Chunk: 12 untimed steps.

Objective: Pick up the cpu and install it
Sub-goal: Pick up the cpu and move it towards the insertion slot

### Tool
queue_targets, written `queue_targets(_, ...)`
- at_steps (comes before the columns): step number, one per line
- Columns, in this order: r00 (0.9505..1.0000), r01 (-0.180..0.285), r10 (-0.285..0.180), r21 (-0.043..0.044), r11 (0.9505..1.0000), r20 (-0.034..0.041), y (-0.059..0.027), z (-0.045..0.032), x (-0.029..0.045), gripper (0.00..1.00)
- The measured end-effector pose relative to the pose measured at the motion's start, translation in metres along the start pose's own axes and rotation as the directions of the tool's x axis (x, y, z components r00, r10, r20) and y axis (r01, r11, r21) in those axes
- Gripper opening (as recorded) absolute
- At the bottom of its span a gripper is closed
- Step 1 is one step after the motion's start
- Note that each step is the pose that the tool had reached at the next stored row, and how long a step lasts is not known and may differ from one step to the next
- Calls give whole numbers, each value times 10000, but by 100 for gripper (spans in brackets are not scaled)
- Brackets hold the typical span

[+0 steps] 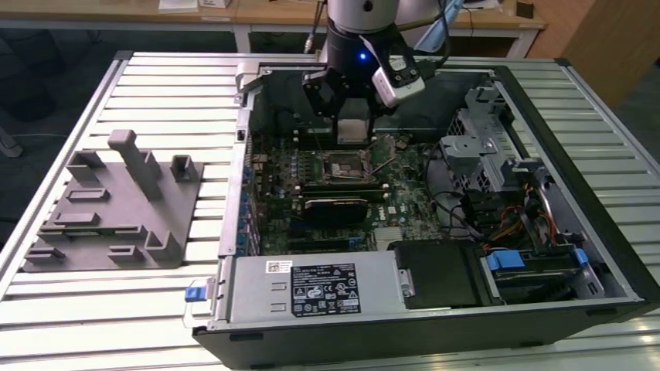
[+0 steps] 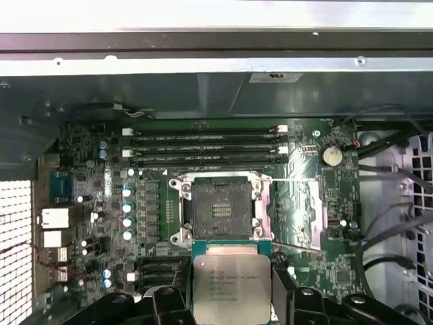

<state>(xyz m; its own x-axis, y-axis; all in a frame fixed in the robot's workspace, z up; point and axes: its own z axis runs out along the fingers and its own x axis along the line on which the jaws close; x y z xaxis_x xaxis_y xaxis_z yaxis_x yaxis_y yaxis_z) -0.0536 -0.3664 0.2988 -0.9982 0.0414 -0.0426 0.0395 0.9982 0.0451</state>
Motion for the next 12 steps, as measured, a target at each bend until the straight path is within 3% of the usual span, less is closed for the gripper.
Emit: queue_targets(12,10000,41,-41,-3,10000,-2,119,225,15,55)
